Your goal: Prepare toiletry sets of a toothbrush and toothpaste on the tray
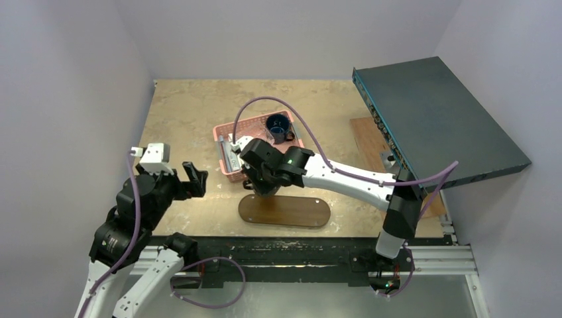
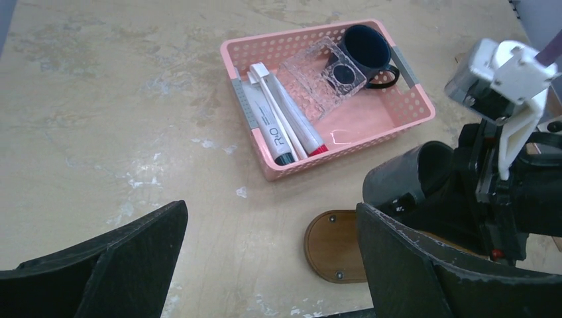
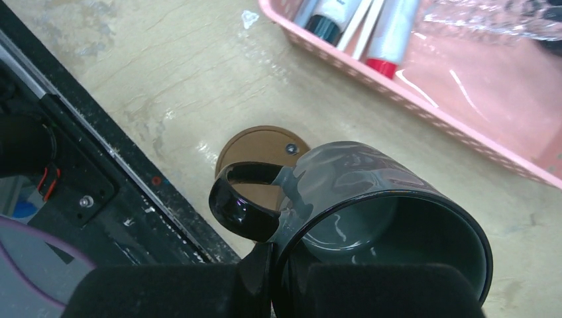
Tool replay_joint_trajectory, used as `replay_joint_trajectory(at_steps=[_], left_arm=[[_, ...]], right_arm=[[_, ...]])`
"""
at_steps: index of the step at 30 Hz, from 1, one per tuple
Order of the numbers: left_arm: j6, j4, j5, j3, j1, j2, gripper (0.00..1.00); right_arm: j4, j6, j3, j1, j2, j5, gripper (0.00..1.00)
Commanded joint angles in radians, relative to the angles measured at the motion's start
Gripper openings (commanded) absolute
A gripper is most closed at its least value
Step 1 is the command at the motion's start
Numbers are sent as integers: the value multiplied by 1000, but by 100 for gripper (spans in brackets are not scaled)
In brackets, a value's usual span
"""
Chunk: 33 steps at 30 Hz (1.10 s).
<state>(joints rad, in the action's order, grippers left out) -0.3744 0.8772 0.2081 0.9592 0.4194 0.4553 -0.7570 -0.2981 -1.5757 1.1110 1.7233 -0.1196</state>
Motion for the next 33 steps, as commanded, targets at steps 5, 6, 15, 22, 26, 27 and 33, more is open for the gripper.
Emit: replay_joint_trajectory(at_steps=[5, 6, 15, 22, 26, 27, 33], left_arm=[[-9, -50, 122, -26, -5, -130, 97], [-10, -50, 128, -27, -5, -142, 97], [-14, -52, 129, -26, -5, -155, 96], [-16, -51, 129, -27, -5, -166, 96], [-16, -52, 129, -25, -5, -174, 96], [-16, -52, 129, -26, -5, -176, 96], [-16, -53, 122, -27, -5, -175, 96]], right_arm=[[-17, -67, -85, 66, 89, -16, 0], [-24, -71, -92, 73, 98, -20, 0], [-58, -95, -160, 118, 179, -27, 0], [-85, -110, -201, 134, 223, -36, 0], [-88, -113, -211, 143, 244, -33, 0], [-90, -114, -215, 145, 248, -32, 0], [-93, -120, -226, 156, 267, -29, 0]])
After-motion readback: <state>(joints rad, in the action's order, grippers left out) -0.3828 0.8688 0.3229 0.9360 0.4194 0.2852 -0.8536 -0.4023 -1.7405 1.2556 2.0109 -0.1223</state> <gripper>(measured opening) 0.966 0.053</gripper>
